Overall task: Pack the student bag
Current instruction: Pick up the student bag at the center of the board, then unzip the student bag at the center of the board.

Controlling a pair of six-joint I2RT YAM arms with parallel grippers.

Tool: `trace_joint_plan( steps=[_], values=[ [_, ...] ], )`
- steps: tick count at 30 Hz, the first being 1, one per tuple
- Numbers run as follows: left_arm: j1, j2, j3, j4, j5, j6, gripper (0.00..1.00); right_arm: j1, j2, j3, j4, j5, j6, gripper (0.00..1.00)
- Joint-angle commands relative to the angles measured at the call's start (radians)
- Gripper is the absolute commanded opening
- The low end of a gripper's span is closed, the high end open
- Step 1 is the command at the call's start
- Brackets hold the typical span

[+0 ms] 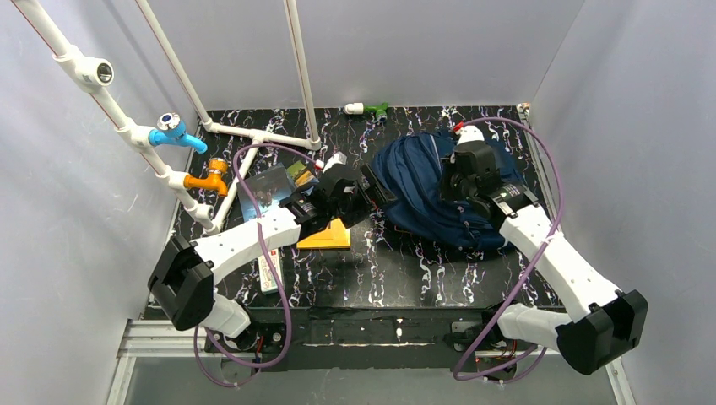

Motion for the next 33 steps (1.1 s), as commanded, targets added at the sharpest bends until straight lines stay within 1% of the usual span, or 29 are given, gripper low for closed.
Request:
trace_joint_plan(
  steps=[1,3,6,9,12,13,15,18,20,21,22,23,26,28,30,33],
  values=[
    [-0.013,0.011,0.0,0.092,-0.12,-0.02,0.99,-0.006,-0.074,0.019,0.068,-0.04,0.024,0.01],
    [-0.016,0.031,0.002,0.104,-0.136,-0.011,0.96,-0.006,-0.092,0.018,0.057,-0.041,0.023,0.01],
    [-0.02,0.062,0.004,0.106,-0.14,-0.004,0.94,-0.006,-0.118,0.011,0.045,-0.04,0.02,0.01],
    [-0.032,0.085,0.002,0.145,-0.142,0.021,0.91,-0.006,-0.134,0.011,0.027,-0.04,0.02,0.01],
    [-0.044,0.103,0.012,0.149,-0.168,0.049,0.88,-0.006,-0.146,0.014,0.02,-0.05,0.021,0.01],
    [-0.045,0.106,0.015,0.153,-0.167,0.059,0.83,-0.006,-0.148,0.014,0.017,-0.054,0.022,0.01],
    [-0.046,0.115,0.03,0.156,-0.161,0.091,0.67,-0.006,-0.152,0.014,0.011,-0.059,0.024,0.01],
    [-0.047,0.112,0.045,0.162,-0.131,0.13,0.38,-0.006,-0.151,0.014,-0.009,-0.054,0.018,0.01],
    [-0.048,0.1,0.047,0.162,-0.105,0.155,0.21,-0.006,-0.151,0.011,-0.026,-0.05,0.011,0.01],
    [-0.049,0.091,0.046,0.162,-0.093,0.164,0.11,-0.006,-0.154,0.006,-0.033,-0.047,0.008,0.04],
    [-0.049,0.079,0.041,0.162,-0.085,0.17,0.04,-0.006,-0.158,0.0,-0.041,-0.041,0.005,0.11],
    [-0.05,0.066,0.033,0.162,-0.08,0.172,0.0,-0.006,-0.162,-0.006,-0.05,-0.031,0.004,0.16],
    [-0.051,0.027,0.006,0.163,-0.068,0.175,0.0,-0.006,-0.175,-0.027,-0.084,-0.009,0.003,0.42],
    [-0.051,0.003,-0.005,0.163,-0.064,0.187,0.0,-0.005,-0.179,-0.036,-0.127,-0.005,-0.001,0.56],
    [-0.051,-0.019,-0.012,0.163,-0.064,0.194,0.0,-0.006,-0.181,-0.032,-0.176,-0.004,-0.007,0.65],
    [-0.051,-0.043,-0.019,0.162,-0.07,0.195,0.0,-0.006,-0.195,-0.014,-0.269,0.002,-0.008,0.73]
  ],
)
